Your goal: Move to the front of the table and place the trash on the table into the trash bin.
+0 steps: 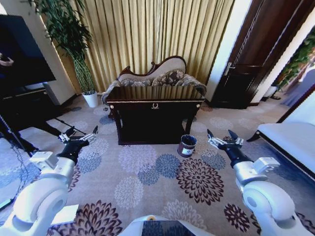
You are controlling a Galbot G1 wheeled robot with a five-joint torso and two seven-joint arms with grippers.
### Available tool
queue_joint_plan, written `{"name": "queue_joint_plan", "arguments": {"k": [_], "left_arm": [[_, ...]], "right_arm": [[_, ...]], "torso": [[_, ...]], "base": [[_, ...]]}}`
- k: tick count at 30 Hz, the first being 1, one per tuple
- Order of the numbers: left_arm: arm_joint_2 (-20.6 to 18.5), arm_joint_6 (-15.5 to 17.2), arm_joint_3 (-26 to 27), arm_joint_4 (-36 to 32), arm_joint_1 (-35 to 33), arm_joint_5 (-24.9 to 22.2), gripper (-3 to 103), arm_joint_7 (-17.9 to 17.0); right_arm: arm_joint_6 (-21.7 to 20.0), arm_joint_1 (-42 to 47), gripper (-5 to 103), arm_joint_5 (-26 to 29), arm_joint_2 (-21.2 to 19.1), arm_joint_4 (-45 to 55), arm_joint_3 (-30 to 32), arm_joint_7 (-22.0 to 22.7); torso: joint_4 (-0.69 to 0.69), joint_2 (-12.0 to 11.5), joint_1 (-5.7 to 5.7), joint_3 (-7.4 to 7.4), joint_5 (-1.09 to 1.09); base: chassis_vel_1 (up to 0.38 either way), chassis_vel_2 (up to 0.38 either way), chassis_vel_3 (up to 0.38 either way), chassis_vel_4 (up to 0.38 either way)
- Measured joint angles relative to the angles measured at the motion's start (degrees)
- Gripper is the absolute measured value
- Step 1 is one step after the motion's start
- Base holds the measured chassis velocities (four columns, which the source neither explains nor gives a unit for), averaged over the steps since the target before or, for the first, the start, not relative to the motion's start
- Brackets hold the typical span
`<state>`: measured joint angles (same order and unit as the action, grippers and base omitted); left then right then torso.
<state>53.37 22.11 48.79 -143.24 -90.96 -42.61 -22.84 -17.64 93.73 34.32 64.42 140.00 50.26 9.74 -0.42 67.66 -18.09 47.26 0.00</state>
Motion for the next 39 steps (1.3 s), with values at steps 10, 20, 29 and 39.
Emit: {"name": "queue_joint_plan", "arguments": {"k": [10,20,29,39], "left_arm": [[-0.5,0.4,0.1,0.0,0.3,0.7,100,0.3],[-0.6,0.5,0.1,0.0,0.3,0.8,100,0.4],[-0.6,0.5,0.1,0.0,0.3,0.8,100,0.4],[-0.6,0.6,0.2,0.0,0.3,0.7,100,0.5]], "right_arm": [[0.1,-0.2,100,-0.1,-0.6,0.2,-0.1,0.1],[0.1,-0.1,100,-0.2,-0.7,0.2,-0.1,0.1],[0.1,-0.1,100,-0.2,-0.7,0.2,-0.1,0.1],[0.1,-0.1,100,-0.1,-0.8,0.2,-0.1,0.1]], "torso": [[0.00,0.0,0.00,0.00,0.00],[0.00,0.0,0.00,0.00,0.00],[0.00,0.0,0.00,0.00,0.00],[0.00,0.0,0.01,0.00,0.00]], "base": [[0.000,0.000,0.000,0.000],[0.000,0.000,0.000,0.000],[0.000,0.000,0.000,0.000],[0.000,0.000,0.000,0.000]]}}
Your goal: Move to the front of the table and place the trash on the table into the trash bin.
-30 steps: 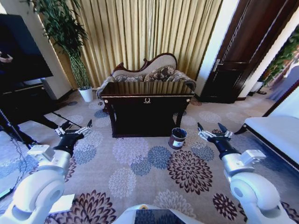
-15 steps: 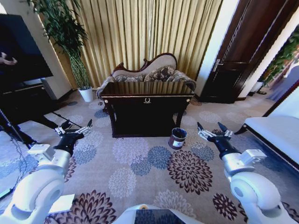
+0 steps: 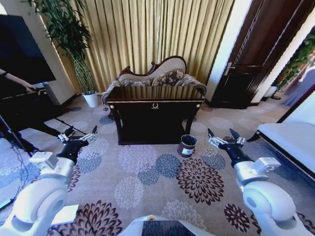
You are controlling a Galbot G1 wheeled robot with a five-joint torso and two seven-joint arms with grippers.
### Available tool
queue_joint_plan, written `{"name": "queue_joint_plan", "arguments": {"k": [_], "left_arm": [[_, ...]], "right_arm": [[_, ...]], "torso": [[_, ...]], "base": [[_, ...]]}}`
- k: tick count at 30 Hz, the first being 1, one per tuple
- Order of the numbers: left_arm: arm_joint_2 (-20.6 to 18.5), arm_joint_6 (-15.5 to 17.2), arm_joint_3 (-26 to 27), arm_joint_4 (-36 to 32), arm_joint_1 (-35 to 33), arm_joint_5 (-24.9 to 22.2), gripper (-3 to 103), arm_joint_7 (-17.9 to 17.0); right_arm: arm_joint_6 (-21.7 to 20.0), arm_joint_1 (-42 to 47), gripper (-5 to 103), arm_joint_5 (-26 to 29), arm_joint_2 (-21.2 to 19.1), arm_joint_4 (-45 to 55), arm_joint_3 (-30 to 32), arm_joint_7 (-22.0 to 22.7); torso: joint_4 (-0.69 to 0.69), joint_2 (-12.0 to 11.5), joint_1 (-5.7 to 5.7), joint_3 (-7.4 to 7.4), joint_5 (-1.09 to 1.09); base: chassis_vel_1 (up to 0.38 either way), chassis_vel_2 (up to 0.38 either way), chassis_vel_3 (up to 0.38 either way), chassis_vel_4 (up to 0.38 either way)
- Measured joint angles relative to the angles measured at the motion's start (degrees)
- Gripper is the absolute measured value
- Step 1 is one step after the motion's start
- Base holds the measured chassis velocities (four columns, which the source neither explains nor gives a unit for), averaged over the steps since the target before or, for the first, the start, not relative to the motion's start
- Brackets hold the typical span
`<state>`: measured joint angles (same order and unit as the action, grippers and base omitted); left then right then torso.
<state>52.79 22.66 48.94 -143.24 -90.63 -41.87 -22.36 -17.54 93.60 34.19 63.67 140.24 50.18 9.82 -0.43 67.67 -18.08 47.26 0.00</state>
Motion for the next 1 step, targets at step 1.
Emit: {"name": "queue_joint_plan", "arguments": {"k": [1], "left_arm": [[0.0,0.0,0.0,0.0,0.0,0.0,100,0.0]], "right_arm": [[0.0,0.0,100,0.0,0.0,0.0,0.0,0.0]], "torso": [[0.00,0.0,0.00,0.00,0.00]], "base": [[0.000,0.000,0.000,0.000]]}}
